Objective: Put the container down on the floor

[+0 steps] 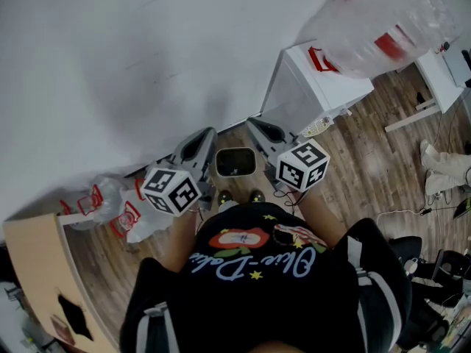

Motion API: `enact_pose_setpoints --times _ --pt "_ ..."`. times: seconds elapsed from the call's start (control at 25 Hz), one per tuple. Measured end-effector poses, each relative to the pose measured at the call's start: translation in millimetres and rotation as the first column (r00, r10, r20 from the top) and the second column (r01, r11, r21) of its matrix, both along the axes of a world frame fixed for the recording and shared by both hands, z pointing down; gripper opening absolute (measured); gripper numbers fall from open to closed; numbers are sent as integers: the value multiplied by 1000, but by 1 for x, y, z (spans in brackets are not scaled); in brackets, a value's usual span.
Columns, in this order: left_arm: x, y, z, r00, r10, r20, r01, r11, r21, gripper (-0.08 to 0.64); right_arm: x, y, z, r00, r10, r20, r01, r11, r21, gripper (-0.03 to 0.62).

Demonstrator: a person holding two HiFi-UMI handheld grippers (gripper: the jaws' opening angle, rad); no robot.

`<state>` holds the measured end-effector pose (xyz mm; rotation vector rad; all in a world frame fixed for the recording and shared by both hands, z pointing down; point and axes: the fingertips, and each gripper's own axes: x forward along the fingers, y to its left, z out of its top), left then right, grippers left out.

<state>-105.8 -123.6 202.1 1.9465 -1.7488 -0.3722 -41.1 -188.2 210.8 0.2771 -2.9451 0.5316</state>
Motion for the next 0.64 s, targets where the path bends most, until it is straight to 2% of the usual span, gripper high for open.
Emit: enact_pose_setpoints --times 0.64 --pt "-1 -6 1 1000 4 1 -4 1000 -4 5 -6 -3 -4 1000 -16 0 16 1000 23 -2"
